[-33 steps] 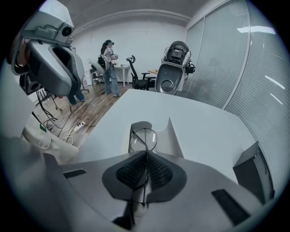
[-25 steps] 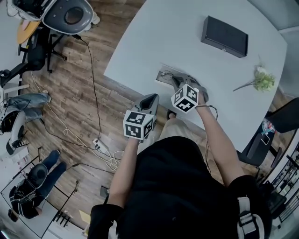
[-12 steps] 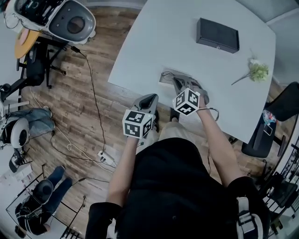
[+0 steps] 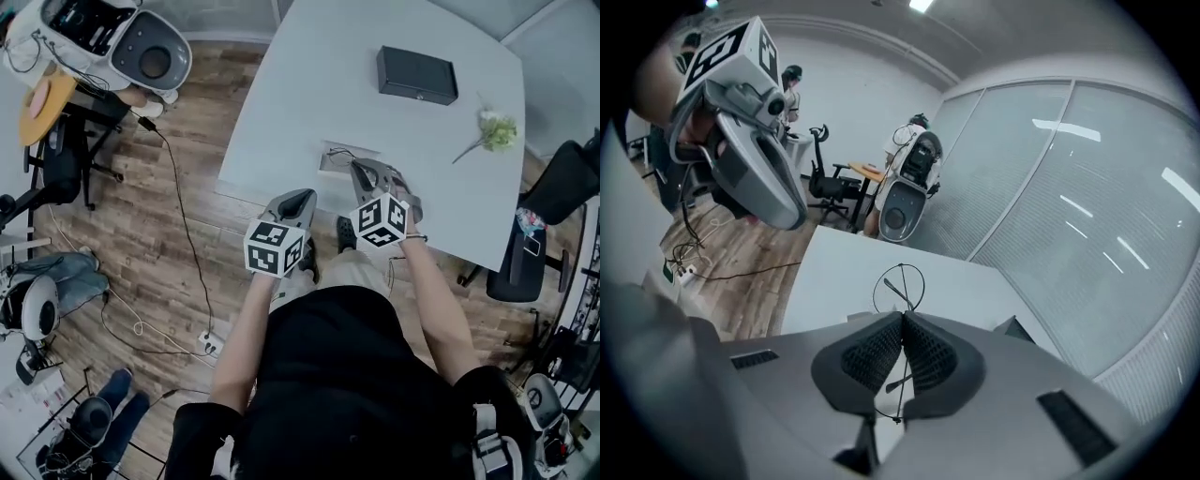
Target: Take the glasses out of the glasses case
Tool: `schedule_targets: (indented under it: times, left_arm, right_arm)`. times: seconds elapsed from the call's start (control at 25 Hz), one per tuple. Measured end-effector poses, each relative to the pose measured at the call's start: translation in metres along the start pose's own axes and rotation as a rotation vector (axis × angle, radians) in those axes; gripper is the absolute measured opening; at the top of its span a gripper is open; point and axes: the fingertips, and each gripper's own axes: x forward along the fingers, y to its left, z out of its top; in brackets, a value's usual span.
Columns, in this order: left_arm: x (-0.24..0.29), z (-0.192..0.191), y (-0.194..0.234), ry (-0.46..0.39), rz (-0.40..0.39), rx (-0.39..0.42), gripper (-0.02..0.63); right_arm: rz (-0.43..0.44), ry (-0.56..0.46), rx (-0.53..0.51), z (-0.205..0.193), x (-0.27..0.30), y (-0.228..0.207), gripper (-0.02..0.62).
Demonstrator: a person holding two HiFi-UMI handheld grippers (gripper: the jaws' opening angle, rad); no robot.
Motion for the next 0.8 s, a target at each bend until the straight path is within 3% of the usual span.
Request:
schedule_targets:
  times: [0.44,0.8]
  left_arm:
    - [-0.045,0.056,-0.017,-0.134,-0.116,0.127,0.025]
    - [-0.07,0.112,-0.051,-0.249,-0.2,0.215,0.025]
  right_arm:
    - [-0.212,-0.166,0.149,0.076,-0.089,-0.025,0.023]
    - [-0.327,-0.323,0.268,0.121,-0.163,-0.052,0.023]
